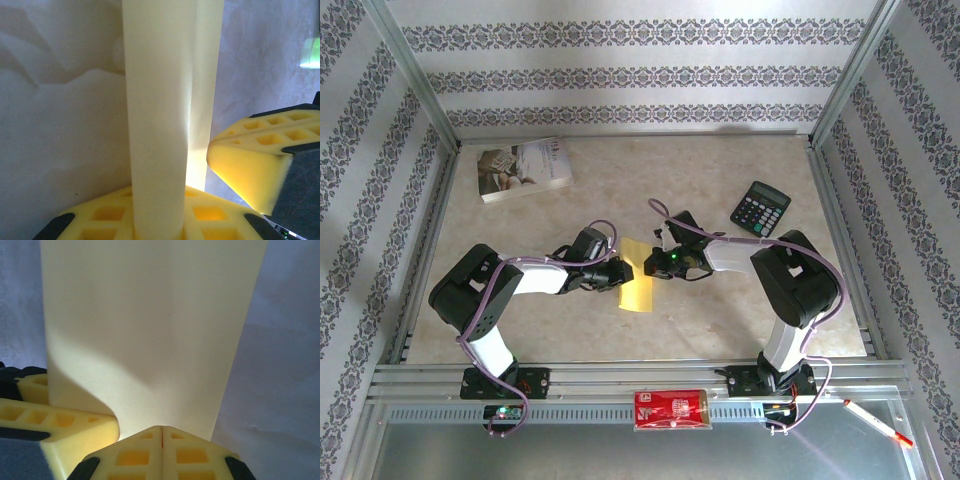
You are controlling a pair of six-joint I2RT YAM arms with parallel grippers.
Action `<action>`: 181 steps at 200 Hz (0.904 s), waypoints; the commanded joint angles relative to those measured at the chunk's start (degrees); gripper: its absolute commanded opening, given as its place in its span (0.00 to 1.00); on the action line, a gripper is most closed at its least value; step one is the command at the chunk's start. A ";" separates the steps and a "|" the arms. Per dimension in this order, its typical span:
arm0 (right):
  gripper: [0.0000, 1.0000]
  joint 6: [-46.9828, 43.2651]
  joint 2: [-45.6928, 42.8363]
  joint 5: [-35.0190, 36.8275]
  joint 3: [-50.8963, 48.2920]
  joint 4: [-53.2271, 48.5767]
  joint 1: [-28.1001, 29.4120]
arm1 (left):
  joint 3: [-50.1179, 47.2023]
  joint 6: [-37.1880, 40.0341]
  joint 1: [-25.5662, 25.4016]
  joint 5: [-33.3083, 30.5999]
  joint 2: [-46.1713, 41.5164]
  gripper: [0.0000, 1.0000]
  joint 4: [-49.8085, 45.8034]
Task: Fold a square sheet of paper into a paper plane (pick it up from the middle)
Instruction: Hold the square sheet of paper at the center of the table.
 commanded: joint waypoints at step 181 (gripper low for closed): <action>0.00 -0.34 5.38 10.04 -3.34 -5.46 1.72 | 1.69 6.52 -0.45 -14.15 -12.30 0.53 -20.32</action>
